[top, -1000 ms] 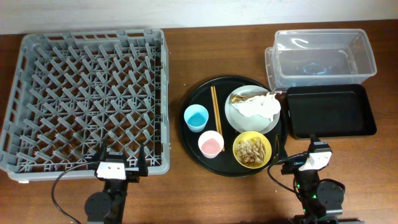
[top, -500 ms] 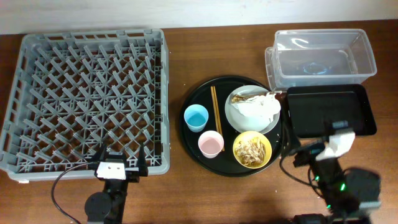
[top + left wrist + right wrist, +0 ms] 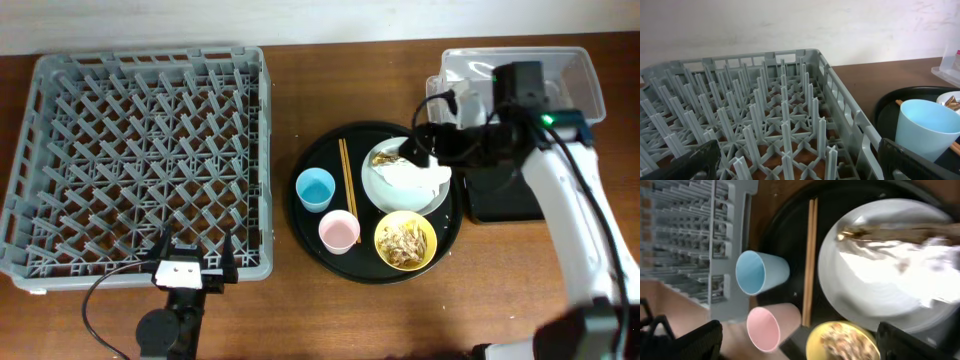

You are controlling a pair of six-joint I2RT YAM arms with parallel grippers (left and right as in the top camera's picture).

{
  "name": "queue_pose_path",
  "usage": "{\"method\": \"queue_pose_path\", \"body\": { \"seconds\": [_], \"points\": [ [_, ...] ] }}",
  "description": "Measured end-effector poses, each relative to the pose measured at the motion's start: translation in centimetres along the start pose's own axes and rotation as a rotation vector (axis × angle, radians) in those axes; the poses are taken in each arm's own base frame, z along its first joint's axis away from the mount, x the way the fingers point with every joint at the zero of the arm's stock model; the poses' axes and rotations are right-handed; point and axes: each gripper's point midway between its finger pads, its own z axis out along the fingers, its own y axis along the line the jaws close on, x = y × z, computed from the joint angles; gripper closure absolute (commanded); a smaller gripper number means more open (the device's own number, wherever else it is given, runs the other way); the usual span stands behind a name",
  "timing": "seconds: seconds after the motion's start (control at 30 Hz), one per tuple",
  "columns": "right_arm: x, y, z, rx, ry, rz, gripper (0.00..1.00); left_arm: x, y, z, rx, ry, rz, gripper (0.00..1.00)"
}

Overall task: Sort waste into correct bins and load items into the dishwasher rack
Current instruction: 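Reach the right gripper to the crumpled tissue on the white plate, then grasp the tissue and drop it into the clear plastic bin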

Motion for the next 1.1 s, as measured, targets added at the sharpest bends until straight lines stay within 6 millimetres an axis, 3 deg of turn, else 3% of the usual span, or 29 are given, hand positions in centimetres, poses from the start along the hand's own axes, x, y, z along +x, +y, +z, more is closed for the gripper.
{"method": "queue_pose_path", "body": {
  "seconds": [0.03, 0.07, 0.1, 0.17, 0.23, 0.37, 0.63, 0.73, 0.9, 1.1],
  "points": [
    [-0.2, -1.1, 2.1, -0.004, 0.036, 0.059, 0.02, 0.0, 0.0, 0.0, 0.0, 0.0, 0.0, 0.0],
    [-0.2, -2.0, 2.9, 0.024, 0.05, 0.098, 0.02, 0.0, 0.0, 0.0, 0.0, 0.0, 0.0, 0.0],
    [-0.1, -3.8, 4.0, 0.15, 0.053, 0.186, 0.02, 0.0, 0.0, 0.0, 0.0, 0.0, 0.0, 0.0],
    [0.2, -5.3, 4.4, 0.372, 0.008, 0.316, 0.02, 0.0, 0.0, 0.0, 0.0, 0.0, 0.0, 0.0],
    [0.3, -5.4, 4.7, 0.509, -0.066, 0.41, 0.02, 0.0, 0.0, 0.0, 0.0, 0.0, 0.0, 0.0],
    [0.0, -6.4, 4.8, 0.609, -0.175, 0.585, 0.02, 0.0, 0.0, 0.0, 0.0, 0.0, 0.0, 0.0],
    [1.1, -11.8, 11.4, 0.735, -0.138, 0.731, 0.01, 0.0, 0.0, 0.0, 0.0, 0.0, 0.0, 0.0],
    [1.4, -12.5, 12.4, 0.748, -0.114, 0.721, 0.3, 0.0, 0.0, 0.0, 0.0, 0.0, 0.0, 0.0],
    [1.6, -12.5, 12.4, 0.752, -0.097, 0.69, 0.96, 0.0, 0.0, 0.0, 0.0, 0.0, 0.0, 0.0],
    [2.0, -11.5, 13.0, 0.689, 0.005, 0.561, 0.96, 0.0, 0.0, 0.0, 0.0, 0.0, 0.0, 0.0]
  ]
}}
